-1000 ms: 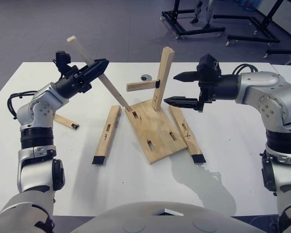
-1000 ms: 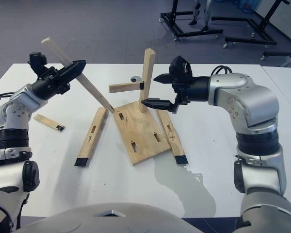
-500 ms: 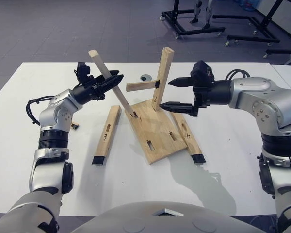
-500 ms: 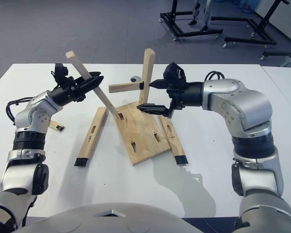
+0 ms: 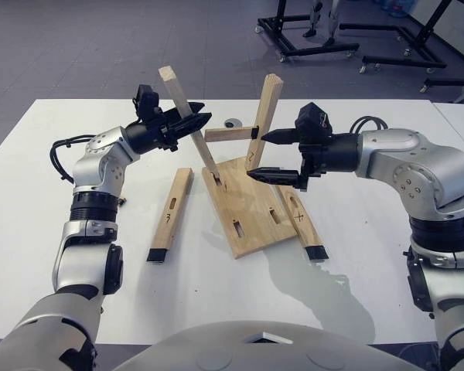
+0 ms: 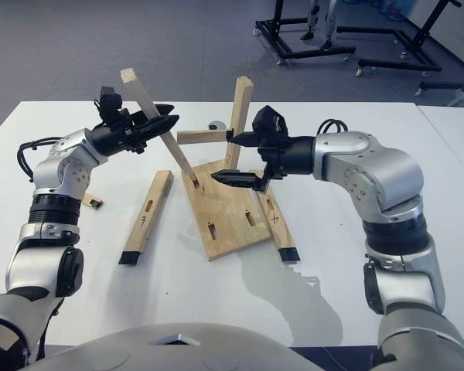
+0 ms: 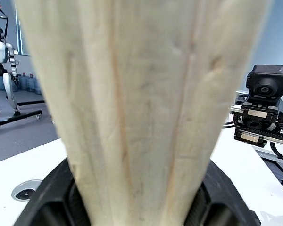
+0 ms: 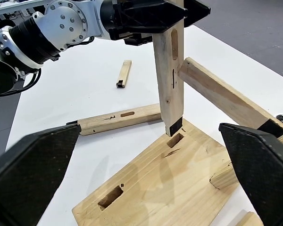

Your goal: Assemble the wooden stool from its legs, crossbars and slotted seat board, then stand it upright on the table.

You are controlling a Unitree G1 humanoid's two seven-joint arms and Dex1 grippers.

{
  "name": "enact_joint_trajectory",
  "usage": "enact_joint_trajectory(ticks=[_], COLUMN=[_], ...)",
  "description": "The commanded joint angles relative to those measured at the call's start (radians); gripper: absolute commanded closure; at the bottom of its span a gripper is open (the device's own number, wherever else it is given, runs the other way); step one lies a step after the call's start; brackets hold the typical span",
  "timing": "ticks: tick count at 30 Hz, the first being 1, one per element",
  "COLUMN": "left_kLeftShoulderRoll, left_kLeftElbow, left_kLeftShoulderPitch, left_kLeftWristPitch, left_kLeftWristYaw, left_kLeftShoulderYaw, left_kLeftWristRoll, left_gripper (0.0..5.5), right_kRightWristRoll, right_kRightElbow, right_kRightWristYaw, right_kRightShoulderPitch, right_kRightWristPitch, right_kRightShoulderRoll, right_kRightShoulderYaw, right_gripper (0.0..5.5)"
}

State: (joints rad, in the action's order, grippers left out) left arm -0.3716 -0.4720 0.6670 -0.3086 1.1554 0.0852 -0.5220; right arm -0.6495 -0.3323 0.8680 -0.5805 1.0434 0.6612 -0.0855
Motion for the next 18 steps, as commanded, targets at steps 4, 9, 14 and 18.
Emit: enact_joint_trajectory(ticks=[4, 9, 14, 18], left_kLeftShoulderRoll=[0.008, 0.007, 0.026, 0.04], left_kLeftElbow=[-0.056, -0.091, -0.102, -0.131], left_kLeftShoulderPitch=[-0.004, -0.001, 0.008, 0.022], left_kLeftWristPitch=[0.011, 0.002, -0.004, 0.01], left_kLeftWristYaw=[0.009, 0.024, 0.027, 0.031], left_kLeftShoulderYaw=[0.013, 0.033, 0.043, 0.036], left_kLeftWristRoll=[0.011, 0.001, -0.009, 0.003], left_gripper=[3.48, 3.48, 3.48, 3.48], right_kRightWristRoll=[-0.014, -0.017, -0.02, -0.024], right_kRightElbow=[-0.019, -0.016, -0.009, -0.014], right_kRightWristYaw=[-0.006, 0.005, 0.014, 0.007], right_kRightShoulderPitch=[-0.003, -0.011, -0.023, -0.023], right_kRightWristPitch=[0.011, 0.009, 0.009, 0.013], right_kRightShoulderRoll=[-0.003, -0.003, 0.002, -0.003], right_kRightShoulderYaw=[-0.008, -0.018, -0.026, -0.029], right_gripper=[0.1, 0.1, 0.1, 0.1])
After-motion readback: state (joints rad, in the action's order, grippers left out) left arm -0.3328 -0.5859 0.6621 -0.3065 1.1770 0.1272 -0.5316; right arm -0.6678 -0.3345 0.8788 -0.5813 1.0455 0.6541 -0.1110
